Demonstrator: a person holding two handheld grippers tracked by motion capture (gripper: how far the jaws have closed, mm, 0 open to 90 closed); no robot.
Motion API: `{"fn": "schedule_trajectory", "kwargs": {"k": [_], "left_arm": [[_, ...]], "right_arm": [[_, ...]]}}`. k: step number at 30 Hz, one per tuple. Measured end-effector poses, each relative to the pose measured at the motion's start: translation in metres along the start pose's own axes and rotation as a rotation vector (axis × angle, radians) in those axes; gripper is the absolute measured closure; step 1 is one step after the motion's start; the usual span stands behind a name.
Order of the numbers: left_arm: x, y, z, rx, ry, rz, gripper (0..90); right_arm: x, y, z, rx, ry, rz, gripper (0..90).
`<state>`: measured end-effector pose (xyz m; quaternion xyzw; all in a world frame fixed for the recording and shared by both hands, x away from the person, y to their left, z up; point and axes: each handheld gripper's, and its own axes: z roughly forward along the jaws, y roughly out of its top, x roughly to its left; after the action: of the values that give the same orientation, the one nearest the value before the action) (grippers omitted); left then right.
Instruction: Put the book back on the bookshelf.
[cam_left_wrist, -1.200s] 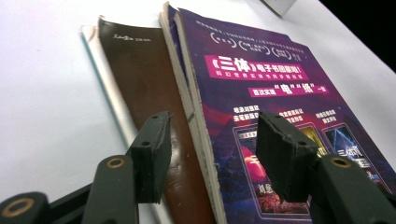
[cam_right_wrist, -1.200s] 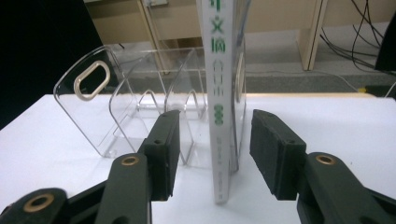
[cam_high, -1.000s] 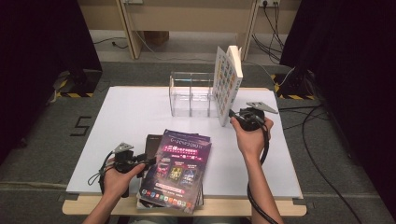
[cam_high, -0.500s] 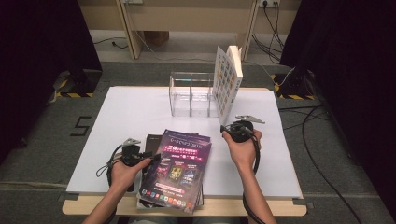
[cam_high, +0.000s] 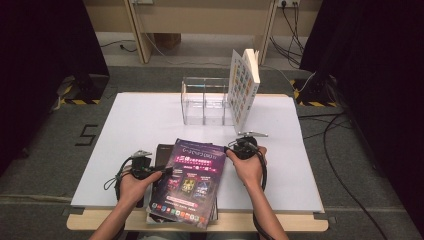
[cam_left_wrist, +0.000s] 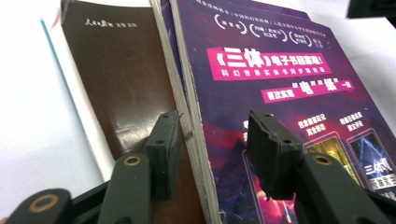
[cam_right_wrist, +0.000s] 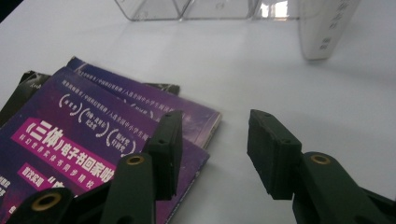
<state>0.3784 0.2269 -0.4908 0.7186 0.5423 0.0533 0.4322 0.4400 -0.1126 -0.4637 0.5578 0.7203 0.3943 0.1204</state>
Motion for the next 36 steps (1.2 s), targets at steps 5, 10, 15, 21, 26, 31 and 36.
{"fn": "schedule_trajectory", "kwargs": {"k": [5,10,15,21,26,31,36], "left_arm": [[-0.001,-0.001,0.0,0.008,-0.007,-0.009,54.7],[-0.002,0.001,-0.004,-0.002,0.009,0.0,54.4],[0.0,0.001,-0.005,0.01,0.011,-0.01,53.2],[0.0,-0.001,-0.003,0.04,-0.015,-0.023,53.5],[-0.002,0.0,-0.002,0.048,-0.012,-0.021,55.6],[-0.006,0.001,-0.003,0.055,0.014,0.009,57.5],[-0.009,0.002,-0.004,0.059,0.036,0.021,59.5]], "right_arm": [[0.002,-0.003,0.007,0.034,0.019,0.009,56.3],[0.005,-0.003,0.012,0.06,0.042,0.019,56.2],[0.005,-0.005,0.017,0.08,0.053,0.033,56.1],[0.007,-0.006,0.02,0.09,0.07,0.051,55.7],[0.006,-0.007,0.02,0.095,0.081,0.084,56.8],[0.004,-0.005,0.017,0.083,0.083,0.11,63.6],[0.009,0.003,0.004,0.043,0.099,0.096,69.9]]}}
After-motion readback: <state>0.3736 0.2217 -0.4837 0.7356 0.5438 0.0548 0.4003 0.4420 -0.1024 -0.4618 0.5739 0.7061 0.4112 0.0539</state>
